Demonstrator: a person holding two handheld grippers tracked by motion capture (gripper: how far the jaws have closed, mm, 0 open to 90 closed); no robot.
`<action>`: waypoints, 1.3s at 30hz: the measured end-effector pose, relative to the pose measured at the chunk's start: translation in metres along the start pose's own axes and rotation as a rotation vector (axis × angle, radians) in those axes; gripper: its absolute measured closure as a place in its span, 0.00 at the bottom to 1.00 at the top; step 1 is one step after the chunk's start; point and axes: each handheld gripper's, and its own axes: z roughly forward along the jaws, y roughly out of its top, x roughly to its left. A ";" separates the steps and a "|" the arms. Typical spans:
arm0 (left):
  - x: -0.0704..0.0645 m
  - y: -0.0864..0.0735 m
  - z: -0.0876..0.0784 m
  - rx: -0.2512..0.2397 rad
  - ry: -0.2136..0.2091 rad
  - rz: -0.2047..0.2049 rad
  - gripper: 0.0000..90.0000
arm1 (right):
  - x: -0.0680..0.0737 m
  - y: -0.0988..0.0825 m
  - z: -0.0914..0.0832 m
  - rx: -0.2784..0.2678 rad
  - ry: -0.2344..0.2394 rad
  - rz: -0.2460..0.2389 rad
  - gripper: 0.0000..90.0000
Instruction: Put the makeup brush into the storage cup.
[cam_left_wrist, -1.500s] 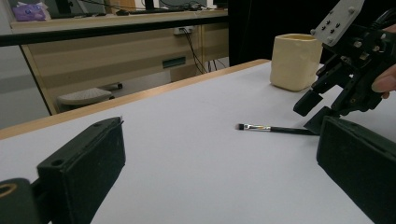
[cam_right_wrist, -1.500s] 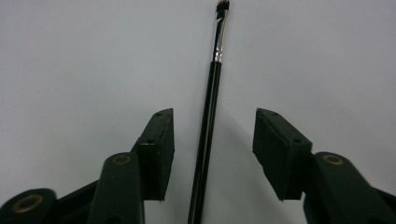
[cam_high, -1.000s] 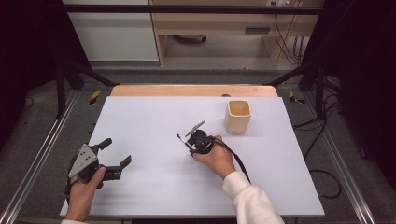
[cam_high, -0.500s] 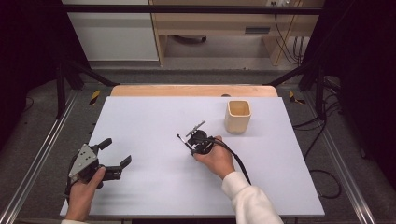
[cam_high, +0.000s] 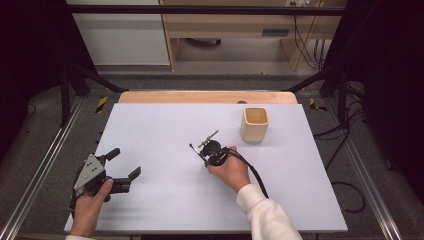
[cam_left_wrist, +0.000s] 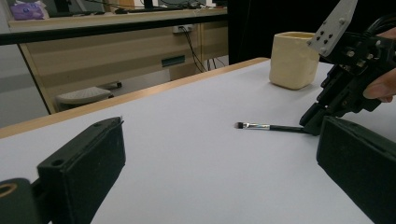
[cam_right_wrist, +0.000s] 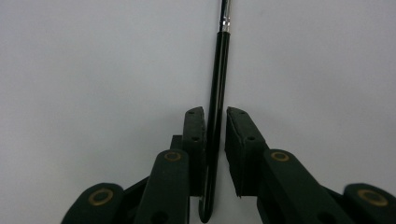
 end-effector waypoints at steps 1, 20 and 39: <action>0.000 0.000 0.000 0.000 0.000 0.001 0.01 | 0.000 0.000 0.000 -0.001 0.002 0.000 0.89; 0.001 0.000 0.000 0.011 0.015 0.005 0.01 | -0.004 -0.018 -0.014 -0.075 -0.001 0.012 0.93; -0.010 0.001 0.008 0.039 -0.009 0.032 0.01 | -0.010 -0.058 -0.038 -0.270 0.020 0.032 0.94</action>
